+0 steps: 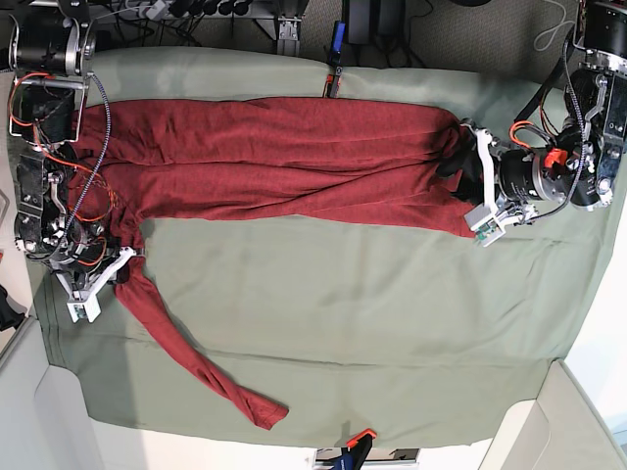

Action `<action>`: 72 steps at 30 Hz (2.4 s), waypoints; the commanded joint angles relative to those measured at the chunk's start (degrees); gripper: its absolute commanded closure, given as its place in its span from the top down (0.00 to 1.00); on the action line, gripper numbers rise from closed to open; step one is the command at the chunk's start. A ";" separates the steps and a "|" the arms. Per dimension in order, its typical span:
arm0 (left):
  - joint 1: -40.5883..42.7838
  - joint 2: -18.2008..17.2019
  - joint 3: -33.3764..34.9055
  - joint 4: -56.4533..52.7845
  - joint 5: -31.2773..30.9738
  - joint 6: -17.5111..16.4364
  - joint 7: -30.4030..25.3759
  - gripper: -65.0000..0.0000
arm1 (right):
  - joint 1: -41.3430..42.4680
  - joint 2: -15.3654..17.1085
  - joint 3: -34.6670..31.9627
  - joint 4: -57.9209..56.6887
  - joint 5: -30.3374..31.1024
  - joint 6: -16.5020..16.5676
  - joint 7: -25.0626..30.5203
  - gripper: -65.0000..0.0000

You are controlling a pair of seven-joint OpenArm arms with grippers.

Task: Fold the T-shirt properly

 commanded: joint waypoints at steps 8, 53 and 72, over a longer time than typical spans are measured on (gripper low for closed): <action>-0.79 -0.48 -8.83 2.93 -1.77 -0.47 -3.21 0.46 | 1.53 -0.02 0.13 12.98 16.96 7.91 -5.35 0.00; -11.26 23.43 0.50 -2.19 0.33 -0.47 -8.76 0.46 | -30.05 2.91 17.11 42.10 13.05 2.84 -3.10 0.66; -11.26 24.00 0.50 -3.63 7.39 -0.47 -13.16 0.58 | -20.65 5.62 16.94 22.16 6.16 2.58 -2.23 0.22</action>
